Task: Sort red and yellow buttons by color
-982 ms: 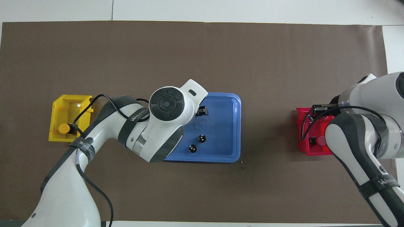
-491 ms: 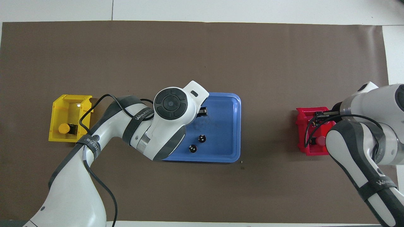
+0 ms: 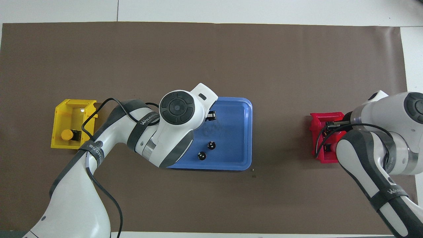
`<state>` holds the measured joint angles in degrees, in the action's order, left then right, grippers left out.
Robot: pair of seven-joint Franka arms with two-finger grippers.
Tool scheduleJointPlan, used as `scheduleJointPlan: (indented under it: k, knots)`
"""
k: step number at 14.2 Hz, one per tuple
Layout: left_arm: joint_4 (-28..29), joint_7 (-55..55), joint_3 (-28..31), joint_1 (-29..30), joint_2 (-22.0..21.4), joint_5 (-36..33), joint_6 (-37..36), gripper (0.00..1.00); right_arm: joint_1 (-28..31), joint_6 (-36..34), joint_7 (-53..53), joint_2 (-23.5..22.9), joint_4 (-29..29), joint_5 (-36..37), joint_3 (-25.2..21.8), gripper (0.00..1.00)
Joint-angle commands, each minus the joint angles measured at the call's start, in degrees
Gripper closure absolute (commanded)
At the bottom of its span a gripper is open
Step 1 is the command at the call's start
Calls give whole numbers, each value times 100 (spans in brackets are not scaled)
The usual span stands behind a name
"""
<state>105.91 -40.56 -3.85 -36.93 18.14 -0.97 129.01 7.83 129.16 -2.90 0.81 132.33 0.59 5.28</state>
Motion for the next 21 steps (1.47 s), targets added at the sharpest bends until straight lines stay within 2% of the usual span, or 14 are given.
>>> scheduleJointPlan:
  k: [1, 4, 6, 7, 9, 10, 12, 13, 17, 21]
  knots:
    - [-71, -22, 16, 11, 85, -62, 160, 98, 26, 240, -185, 130, 249, -103, 17, 78]
    - [-254, -92, 33, 11, 102, -9, -163, 99, 17, 504, -185, 200, 469, -112, 17, 72]
    - [-492, -92, 86, 19, -37, -9, -839, 99, 26, 505, -193, 200, 478, -103, 17, 67]
    - [-545, -92, 95, 150, -264, -9, -1190, 99, 26, 505, -185, 200, 478, -103, 17, 64]
    - [-484, 65, 95, 536, -686, -26, -1727, 99, 26, 496, -193, 200, 478, -103, 17, 50]
    - [-449, 414, 95, 782, -837, -26, -1938, 99, 26, 478, -219, 200, 470, -103, 17, 47]
    - [-492, 873, 95, 1335, -900, -26, -2169, 99, 26, 469, -307, 200, 461, -103, 17, 36]
    - [-492, 1066, 95, 1669, -891, -53, -2169, 99, 26, 469, -316, 200, 461, -103, 17, 36]
    - [-510, 2980, 95, 3022, -943, -62, -2151, 99, 26, 382, -325, 192, 373, -103, 17, 36]
    - [-405, 4500, 95, 3832, -1023, -70, -2073, 99, 8, -136, -316, 130, -30, -103, 26, 36]
